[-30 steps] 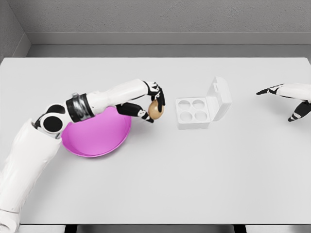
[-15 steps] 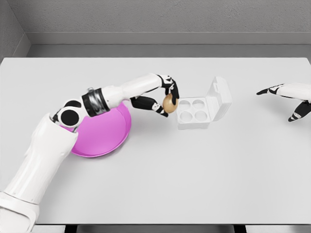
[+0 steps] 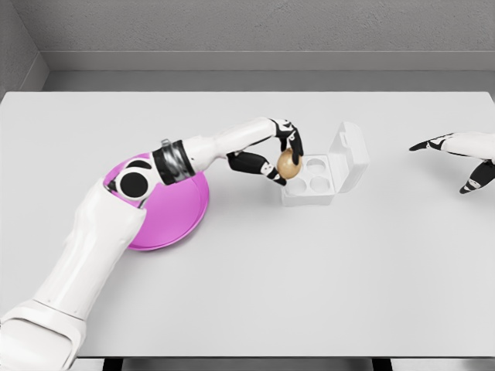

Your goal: Pack egg into the box and close the box lid

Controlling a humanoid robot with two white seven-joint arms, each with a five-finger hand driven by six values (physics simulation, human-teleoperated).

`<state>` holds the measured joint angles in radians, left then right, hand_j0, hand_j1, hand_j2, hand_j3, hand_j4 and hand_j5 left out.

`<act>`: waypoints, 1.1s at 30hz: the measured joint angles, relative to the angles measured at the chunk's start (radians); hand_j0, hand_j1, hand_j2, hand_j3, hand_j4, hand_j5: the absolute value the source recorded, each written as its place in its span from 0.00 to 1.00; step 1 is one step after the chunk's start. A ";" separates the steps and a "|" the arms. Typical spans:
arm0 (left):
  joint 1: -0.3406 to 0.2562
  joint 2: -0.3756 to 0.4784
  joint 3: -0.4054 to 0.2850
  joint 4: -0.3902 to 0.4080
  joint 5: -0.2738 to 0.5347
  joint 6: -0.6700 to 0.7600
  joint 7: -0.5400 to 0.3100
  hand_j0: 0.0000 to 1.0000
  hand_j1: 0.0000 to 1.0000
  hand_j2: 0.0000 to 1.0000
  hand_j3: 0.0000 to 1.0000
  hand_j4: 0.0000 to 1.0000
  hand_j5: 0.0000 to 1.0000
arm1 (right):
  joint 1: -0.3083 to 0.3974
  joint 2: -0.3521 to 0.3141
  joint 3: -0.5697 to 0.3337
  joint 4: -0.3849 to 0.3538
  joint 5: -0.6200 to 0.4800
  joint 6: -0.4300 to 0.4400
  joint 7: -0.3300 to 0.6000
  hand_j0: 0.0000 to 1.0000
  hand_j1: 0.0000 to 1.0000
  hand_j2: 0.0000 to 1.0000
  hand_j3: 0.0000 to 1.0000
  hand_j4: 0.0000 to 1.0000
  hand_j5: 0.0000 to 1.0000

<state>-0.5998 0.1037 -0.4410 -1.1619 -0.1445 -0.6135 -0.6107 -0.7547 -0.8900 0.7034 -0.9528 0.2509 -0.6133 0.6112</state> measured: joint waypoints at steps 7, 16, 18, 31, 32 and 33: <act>-0.029 -0.035 0.000 0.063 0.001 0.000 -0.001 0.30 0.30 0.30 0.30 0.30 0.30 | 0.000 0.000 0.000 0.000 0.000 0.000 0.000 1.00 1.00 1.00 1.00 1.00 1.00; -0.048 -0.073 -0.001 0.146 -0.001 0.000 -0.001 0.30 0.30 0.30 0.30 0.30 0.30 | 0.000 0.000 -0.001 -0.001 0.000 0.000 0.000 1.00 1.00 1.00 1.00 1.00 1.00; -0.048 -0.077 -0.001 0.160 -0.002 0.000 -0.001 0.30 0.30 0.30 0.30 0.30 0.30 | 0.000 0.000 -0.001 -0.001 0.000 0.000 0.000 1.00 1.00 1.00 1.00 1.00 1.00; -0.061 -0.101 0.000 0.218 0.038 0.001 -0.001 0.30 0.30 0.30 0.30 0.30 0.30 | 0.000 0.001 -0.001 0.000 0.000 0.000 0.000 1.00 1.00 1.00 1.00 1.00 1.00; -0.061 -0.102 0.000 0.227 0.038 0.001 -0.001 0.30 0.30 0.30 0.30 0.30 0.30 | 0.000 0.001 -0.001 0.000 0.000 0.000 0.000 1.00 1.00 1.00 1.00 1.00 1.00; -0.061 -0.102 0.000 0.233 0.038 0.001 -0.001 0.30 0.30 0.30 0.30 0.30 0.30 | 0.000 0.000 0.000 0.000 0.000 0.000 0.000 1.00 1.00 1.00 1.00 1.00 1.00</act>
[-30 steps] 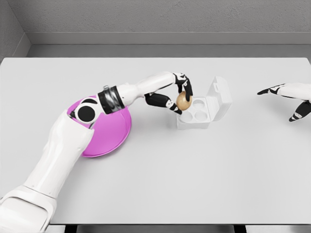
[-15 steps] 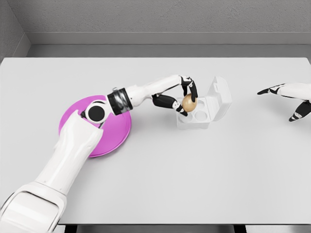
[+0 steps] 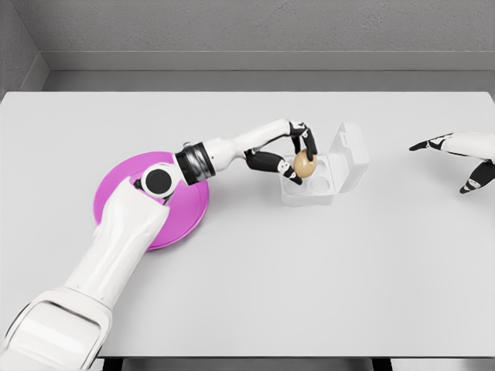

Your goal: Pack egg into the box and close the box lid

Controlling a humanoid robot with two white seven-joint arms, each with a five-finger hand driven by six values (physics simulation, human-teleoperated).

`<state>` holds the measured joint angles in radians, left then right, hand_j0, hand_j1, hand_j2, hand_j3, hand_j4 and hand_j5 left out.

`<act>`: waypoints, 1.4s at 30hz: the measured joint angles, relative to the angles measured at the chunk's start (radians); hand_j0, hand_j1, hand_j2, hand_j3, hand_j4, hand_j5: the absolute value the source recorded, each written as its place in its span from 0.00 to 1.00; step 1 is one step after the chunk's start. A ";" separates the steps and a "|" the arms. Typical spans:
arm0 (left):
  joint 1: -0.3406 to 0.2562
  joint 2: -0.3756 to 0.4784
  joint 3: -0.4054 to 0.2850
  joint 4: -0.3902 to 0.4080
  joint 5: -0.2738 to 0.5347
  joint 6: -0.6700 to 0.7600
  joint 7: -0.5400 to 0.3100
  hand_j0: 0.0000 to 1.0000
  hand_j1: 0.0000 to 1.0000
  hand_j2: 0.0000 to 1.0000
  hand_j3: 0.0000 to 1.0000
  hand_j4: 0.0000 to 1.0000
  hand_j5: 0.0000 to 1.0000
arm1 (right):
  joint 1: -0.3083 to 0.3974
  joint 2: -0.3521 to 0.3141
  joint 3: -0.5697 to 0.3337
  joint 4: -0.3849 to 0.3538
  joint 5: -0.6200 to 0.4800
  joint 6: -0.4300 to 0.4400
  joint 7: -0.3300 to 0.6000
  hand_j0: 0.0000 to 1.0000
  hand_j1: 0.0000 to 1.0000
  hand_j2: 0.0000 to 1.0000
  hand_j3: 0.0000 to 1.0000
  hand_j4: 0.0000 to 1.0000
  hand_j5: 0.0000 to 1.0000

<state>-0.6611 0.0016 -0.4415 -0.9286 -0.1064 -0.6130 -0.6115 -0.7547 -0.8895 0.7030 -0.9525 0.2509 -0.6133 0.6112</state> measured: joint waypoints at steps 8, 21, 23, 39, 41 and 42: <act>-0.005 -0.001 0.001 0.039 0.002 0.000 0.000 0.30 0.30 0.30 0.30 0.30 0.30 | 0.000 -0.001 0.000 0.000 0.000 0.000 0.000 1.00 1.00 1.00 1.00 1.00 1.00; -0.008 -0.001 0.001 0.043 0.002 0.000 0.000 0.37 0.37 0.37 0.37 0.37 0.37 | 0.000 0.000 0.001 -0.001 0.000 0.000 0.000 1.00 1.00 1.00 1.00 1.00 1.00; -0.008 -0.001 0.001 0.043 0.002 0.000 0.000 0.44 0.44 0.44 0.44 0.44 0.44 | 0.000 0.001 0.001 -0.001 0.000 0.000 0.000 1.00 1.00 1.00 1.00 1.00 1.00; -0.003 -0.001 0.002 0.042 0.002 0.000 0.000 0.48 0.48 0.48 0.48 0.48 0.48 | 0.000 0.001 0.001 -0.001 0.001 0.000 0.000 1.00 1.00 1.00 1.00 1.00 1.00; 0.000 -0.001 0.003 0.042 0.002 0.000 0.000 0.50 0.50 0.50 0.50 0.50 0.50 | 0.000 0.001 0.001 -0.001 0.001 0.000 0.000 1.00 1.00 1.00 1.00 1.00 1.00; 0.000 -0.001 0.003 0.042 0.002 0.000 0.000 0.50 0.50 0.50 0.50 0.50 0.50 | 0.000 0.001 0.001 -0.001 0.001 0.000 0.000 1.00 1.00 1.00 1.00 1.00 1.00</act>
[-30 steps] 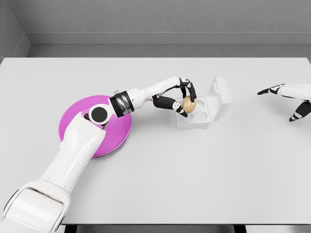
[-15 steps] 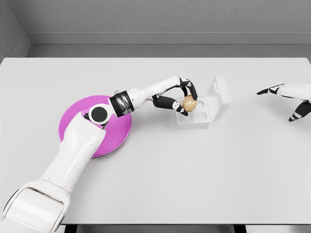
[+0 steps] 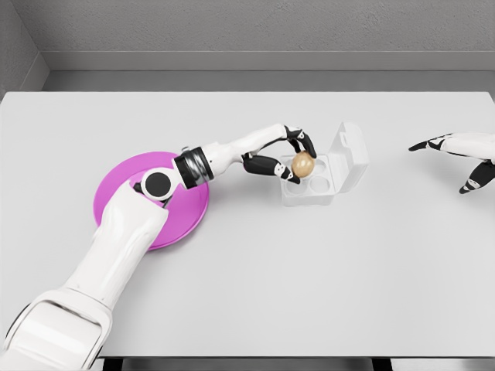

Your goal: Pack egg into the box and close the box lid

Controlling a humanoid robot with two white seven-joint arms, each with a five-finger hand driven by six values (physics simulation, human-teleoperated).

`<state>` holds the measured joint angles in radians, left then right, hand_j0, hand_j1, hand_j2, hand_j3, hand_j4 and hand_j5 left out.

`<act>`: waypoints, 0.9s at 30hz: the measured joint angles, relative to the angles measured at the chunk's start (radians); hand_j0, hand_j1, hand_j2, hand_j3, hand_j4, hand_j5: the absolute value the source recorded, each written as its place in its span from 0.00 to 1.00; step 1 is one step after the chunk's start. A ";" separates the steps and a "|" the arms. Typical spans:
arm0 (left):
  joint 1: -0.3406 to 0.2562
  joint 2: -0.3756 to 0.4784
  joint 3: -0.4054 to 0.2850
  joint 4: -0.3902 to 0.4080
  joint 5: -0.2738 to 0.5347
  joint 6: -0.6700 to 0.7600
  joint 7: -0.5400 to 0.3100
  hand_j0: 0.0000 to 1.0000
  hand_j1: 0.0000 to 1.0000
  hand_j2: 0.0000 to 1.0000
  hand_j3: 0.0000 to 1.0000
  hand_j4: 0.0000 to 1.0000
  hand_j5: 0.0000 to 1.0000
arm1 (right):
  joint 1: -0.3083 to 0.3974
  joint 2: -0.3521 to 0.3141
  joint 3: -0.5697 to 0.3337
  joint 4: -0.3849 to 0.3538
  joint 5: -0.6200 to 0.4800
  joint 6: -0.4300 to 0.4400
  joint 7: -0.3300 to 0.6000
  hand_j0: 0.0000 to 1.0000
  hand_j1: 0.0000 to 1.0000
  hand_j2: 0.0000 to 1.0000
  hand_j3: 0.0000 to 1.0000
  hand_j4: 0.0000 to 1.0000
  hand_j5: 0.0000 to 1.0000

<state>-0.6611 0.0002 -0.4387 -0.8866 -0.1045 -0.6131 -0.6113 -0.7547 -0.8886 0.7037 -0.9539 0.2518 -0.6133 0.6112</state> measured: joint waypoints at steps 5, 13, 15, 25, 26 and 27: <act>0.002 0.000 0.000 0.000 0.000 0.000 0.000 0.59 0.59 0.59 0.59 0.59 0.59 | 0.000 0.000 0.004 0.000 0.001 0.000 0.000 1.00 1.00 1.00 1.00 1.00 1.00; 0.006 0.000 0.000 0.000 0.000 0.000 0.000 0.61 0.61 0.61 0.61 0.61 0.61 | 0.000 0.001 0.005 0.000 0.001 0.000 0.000 1.00 1.00 1.00 1.00 1.00 1.00; 0.008 0.000 0.000 -0.001 0.000 0.000 0.000 0.62 0.62 0.62 0.62 0.62 0.62 | 0.000 0.001 0.005 -0.001 0.001 0.000 0.000 1.00 1.00 1.00 1.00 1.00 1.00; 0.015 0.005 0.001 -0.003 0.000 0.000 0.000 0.77 0.77 0.77 0.77 0.77 0.77 | 0.000 0.002 0.006 -0.010 0.001 0.000 0.000 1.00 1.00 1.00 1.00 1.00 1.00; 0.015 0.007 0.002 -0.003 0.000 0.000 0.000 0.80 0.80 0.80 0.80 0.80 0.80 | 0.000 0.002 0.006 -0.010 0.001 0.000 0.000 1.00 1.00 1.00 1.00 1.00 1.00; 0.014 0.008 0.004 -0.003 -0.001 0.000 0.000 0.80 0.80 0.80 0.80 0.80 0.80 | 0.000 0.002 0.006 -0.010 0.001 0.000 0.000 1.00 1.00 1.00 1.00 1.00 1.00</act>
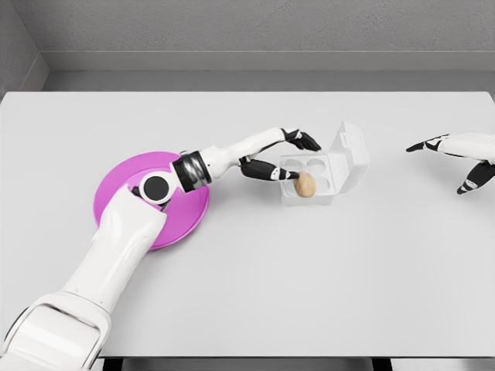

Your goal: Pack egg into the box and close the box lid

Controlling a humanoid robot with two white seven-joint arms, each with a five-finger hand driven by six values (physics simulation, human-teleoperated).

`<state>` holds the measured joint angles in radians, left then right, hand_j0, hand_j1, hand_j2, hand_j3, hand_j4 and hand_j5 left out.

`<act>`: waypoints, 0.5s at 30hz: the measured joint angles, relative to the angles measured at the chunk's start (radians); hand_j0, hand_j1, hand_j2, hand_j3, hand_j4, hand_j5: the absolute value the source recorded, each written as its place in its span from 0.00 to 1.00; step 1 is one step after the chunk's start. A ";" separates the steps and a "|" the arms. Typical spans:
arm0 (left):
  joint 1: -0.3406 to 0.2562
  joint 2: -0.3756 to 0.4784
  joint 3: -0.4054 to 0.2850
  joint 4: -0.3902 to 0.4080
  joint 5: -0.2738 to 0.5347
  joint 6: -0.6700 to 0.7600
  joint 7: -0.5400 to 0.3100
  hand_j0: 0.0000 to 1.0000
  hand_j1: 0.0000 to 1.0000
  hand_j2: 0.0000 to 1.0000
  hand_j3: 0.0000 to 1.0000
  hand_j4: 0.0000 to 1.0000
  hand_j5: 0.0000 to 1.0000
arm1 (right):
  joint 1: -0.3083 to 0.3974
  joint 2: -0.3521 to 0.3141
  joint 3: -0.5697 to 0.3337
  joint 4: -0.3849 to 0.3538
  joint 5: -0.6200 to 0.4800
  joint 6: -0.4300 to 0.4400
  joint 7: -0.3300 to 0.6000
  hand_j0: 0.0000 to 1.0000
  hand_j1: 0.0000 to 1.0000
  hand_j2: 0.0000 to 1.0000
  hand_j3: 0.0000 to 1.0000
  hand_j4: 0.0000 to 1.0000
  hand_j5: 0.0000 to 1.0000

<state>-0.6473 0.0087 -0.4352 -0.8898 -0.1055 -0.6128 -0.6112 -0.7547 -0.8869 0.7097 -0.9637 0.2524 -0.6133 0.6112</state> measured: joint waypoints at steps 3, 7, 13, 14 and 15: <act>0.000 0.002 0.002 0.001 0.000 0.000 0.000 0.81 0.81 0.81 0.81 0.81 0.81 | 0.000 0.000 0.000 0.000 0.000 0.000 0.000 1.00 1.00 1.00 1.00 1.00 1.00; -0.008 0.004 0.003 -0.001 0.003 0.000 0.000 0.82 0.82 0.82 0.82 0.82 0.82 | 0.000 0.000 0.000 -0.001 0.000 0.000 0.000 1.00 1.00 1.00 1.00 1.00 1.00; -0.008 0.096 -0.008 -0.095 0.101 0.000 0.000 1.00 1.00 1.00 1.00 1.00 1.00 | 0.003 0.001 -0.001 -0.013 0.001 0.000 0.000 1.00 1.00 1.00 1.00 1.00 1.00; -0.009 0.134 -0.020 -0.131 0.136 0.000 0.000 1.00 1.00 1.00 1.00 1.00 1.00 | 0.003 0.000 -0.001 -0.016 0.001 0.000 0.000 1.00 1.00 1.00 1.00 1.00 1.00; -0.014 0.176 -0.039 -0.166 0.180 0.000 0.000 1.00 1.00 1.00 1.00 1.00 1.00 | 0.005 -0.001 -0.001 -0.018 0.001 0.000 0.000 1.00 1.00 1.00 1.00 1.00 1.00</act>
<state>-0.6611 0.1843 -0.4746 -1.0557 0.0741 -0.6127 -0.6111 -0.7501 -0.8874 0.7089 -0.9816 0.2534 -0.6133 0.6112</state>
